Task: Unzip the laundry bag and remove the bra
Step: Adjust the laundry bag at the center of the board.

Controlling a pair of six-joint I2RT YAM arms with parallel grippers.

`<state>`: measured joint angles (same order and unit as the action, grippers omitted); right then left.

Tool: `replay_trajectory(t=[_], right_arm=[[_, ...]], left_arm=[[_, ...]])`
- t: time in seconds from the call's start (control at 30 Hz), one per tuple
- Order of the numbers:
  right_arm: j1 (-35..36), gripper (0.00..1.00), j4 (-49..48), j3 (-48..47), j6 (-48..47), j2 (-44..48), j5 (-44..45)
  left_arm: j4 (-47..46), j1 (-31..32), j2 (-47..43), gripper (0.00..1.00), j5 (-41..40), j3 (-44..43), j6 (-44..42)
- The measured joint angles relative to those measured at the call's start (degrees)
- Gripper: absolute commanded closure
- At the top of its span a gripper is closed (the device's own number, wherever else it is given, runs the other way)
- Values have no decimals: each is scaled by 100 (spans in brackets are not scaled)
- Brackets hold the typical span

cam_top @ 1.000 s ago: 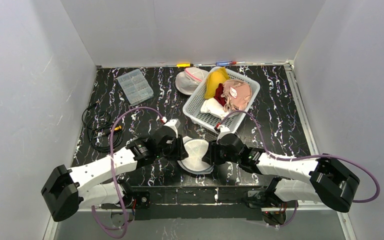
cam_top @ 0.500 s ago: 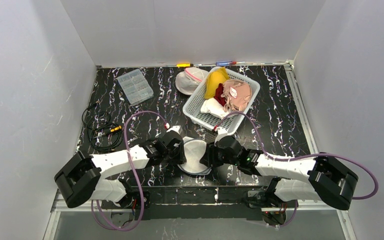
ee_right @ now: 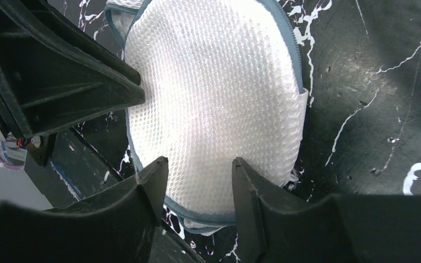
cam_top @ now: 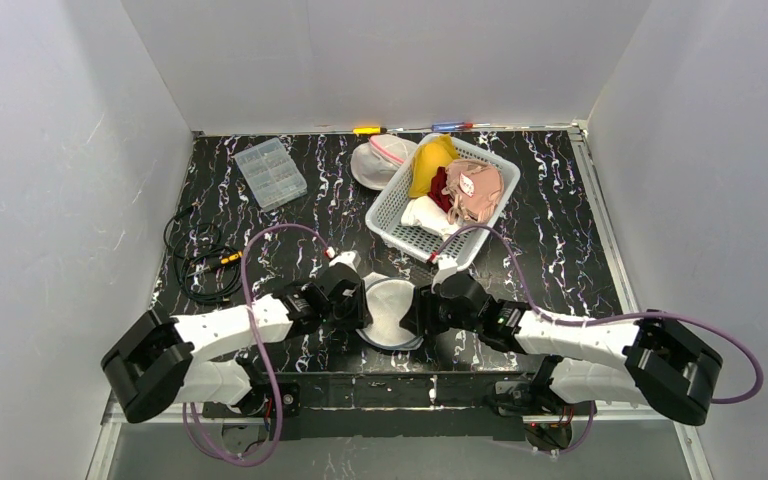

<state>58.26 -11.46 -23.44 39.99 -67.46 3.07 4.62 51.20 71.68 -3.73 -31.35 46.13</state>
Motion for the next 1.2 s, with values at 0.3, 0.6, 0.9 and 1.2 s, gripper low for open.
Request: replay_trajectory(t=[0.3,0.6,0.9,1.2], right_arm=[[0,3,669,-514,-466,568,-103],[0,1,1193,-1150,-855,1091,-442],[0,1,1196,-839,-549,1886,85],[0,1,828,-4,-61,2754,776]], left_arm=[[730,0,-820,49,-144,-131,-52],[1438,-2,-1569,43,-306,-592,-133],[1722,-2,-1825,47,-341,-715,-302],[1410,-2,-1716,49,-2,-807,-553]])
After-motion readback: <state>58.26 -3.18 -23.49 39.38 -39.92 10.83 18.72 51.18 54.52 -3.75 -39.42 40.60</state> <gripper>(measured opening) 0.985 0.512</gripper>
